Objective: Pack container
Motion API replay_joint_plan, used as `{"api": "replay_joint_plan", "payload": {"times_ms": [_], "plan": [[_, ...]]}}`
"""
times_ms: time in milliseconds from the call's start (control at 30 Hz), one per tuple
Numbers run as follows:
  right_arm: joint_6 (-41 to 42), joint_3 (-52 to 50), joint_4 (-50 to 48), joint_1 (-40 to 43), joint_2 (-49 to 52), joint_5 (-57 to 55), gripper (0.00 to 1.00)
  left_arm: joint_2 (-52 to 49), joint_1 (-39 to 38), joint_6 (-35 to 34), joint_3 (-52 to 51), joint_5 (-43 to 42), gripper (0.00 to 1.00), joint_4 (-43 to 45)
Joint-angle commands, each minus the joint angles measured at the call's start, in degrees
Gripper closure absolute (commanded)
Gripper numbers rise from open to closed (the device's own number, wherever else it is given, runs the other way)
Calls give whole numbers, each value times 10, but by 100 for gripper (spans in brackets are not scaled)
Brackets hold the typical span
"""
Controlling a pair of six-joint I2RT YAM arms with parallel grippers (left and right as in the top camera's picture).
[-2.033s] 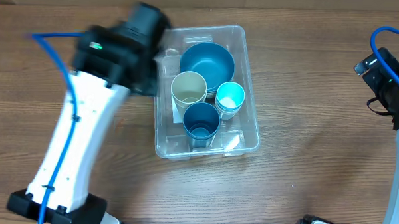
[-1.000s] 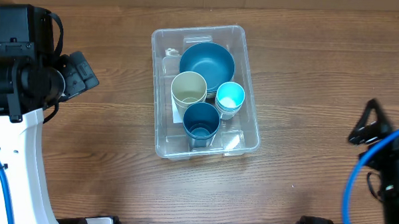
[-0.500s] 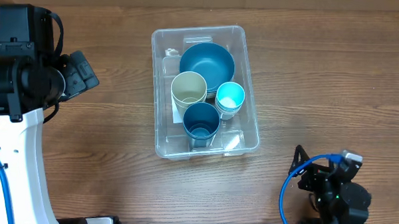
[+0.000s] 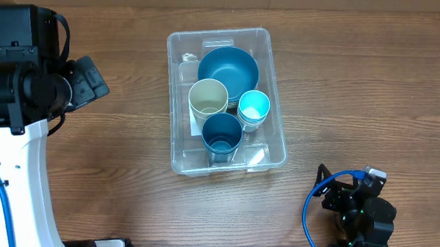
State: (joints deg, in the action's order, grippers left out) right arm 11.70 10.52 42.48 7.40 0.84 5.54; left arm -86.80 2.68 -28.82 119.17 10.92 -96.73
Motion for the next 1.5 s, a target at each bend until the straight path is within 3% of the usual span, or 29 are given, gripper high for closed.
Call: {"api": "replay_joint_plan", "payload": {"times_ms": [0, 167, 267, 367, 467, 500, 633, 833, 967, 1267, 1467], "plan": [[-6, -11, -4, -3, -7, 1, 0, -1, 2, -4, 2, -3, 0, -1], [-6, -11, -4, -3, -7, 1, 0, -1, 2, -3, 2, -3, 0, -1], [-6, -11, -4, -3, -7, 1, 0, 3, 3, 30, 1, 59, 0, 7], [-6, -11, -4, -3, -7, 1, 0, 46, 1, 40, -66, 33, 0, 139], [-6, -11, -4, -3, -7, 1, 0, 178, -1, 111, -313, -83, 0, 435], [-6, -11, -4, -3, -7, 1, 0, 214, -1, 111, -380, -92, 0, 495], [-6, -11, -4, -3, -7, 1, 0, 361, -1, 127, -589, -90, 0, 606], [-6, -11, -4, -3, -7, 1, 0, 609, -1, 129, -875, -91, 0, 670], [-6, -11, -4, -3, -7, 1, 0, 723, -1, 119, -993, -104, 0, 699], [-6, -11, -4, -3, -7, 1, 0, 832, -1, 103, -1115, -106, 0, 717], [-6, -11, -4, -3, -7, 1, 0, 842, -1, 91, -1123, -105, 0, 732]]}}
